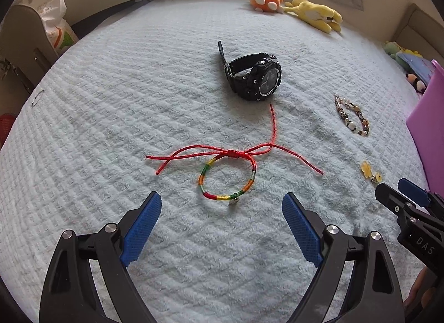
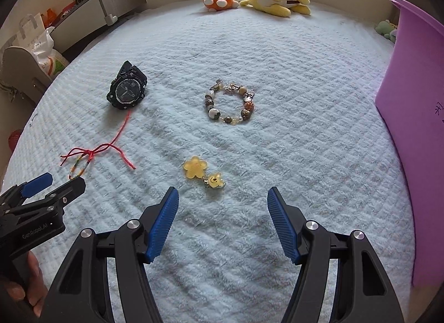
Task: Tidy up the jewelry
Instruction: 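Move left tool to red-string rainbow bracelet while right tool approaches yellow flower charm, then close left tool on rainbow bracelet while right tool closes on yellow flower charm, then lift both held pieces off the bed toward the pink tub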
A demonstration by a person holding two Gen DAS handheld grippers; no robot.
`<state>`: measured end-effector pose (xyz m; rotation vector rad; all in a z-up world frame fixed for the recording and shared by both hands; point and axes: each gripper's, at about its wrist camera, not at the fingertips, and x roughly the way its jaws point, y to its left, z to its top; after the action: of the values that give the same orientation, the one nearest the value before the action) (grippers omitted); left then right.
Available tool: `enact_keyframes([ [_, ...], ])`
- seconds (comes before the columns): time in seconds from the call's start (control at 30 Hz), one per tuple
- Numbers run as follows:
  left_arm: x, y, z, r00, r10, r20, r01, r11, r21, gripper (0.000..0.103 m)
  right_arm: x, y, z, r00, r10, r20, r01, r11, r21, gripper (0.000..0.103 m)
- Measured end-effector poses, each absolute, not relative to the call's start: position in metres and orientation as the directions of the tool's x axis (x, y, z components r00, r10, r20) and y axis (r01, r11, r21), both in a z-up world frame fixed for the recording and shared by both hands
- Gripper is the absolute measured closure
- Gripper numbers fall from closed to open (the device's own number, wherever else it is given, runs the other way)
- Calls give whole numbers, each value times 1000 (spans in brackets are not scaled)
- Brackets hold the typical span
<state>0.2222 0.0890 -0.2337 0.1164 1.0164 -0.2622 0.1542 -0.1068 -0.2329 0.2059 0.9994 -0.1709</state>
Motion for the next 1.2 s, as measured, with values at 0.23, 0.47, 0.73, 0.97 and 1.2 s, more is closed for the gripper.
enact_keyframes([
  [0.23,232,83,-246,506,-173,-845,280,959,-28,16,166,-99,-238,559,-73,-826,202,978,50,40],
  [0.47,237,79,-252,512,-176,-841,291,957,-23,16,173,-93,-246,561,-87,-823,186,982,23,40],
  [0.73,240,78,-255,525,-183,-831,297,955,-23,17,173,-85,-251,562,-96,-822,169,986,0,56],
  [0.97,240,69,-255,521,-187,-833,309,951,-20,39,174,-80,-254,556,-97,-826,156,988,-10,63],
  [1.2,241,70,-253,508,-201,-838,299,953,-48,71,173,-77,-252,549,-84,-832,137,991,-10,78],
])
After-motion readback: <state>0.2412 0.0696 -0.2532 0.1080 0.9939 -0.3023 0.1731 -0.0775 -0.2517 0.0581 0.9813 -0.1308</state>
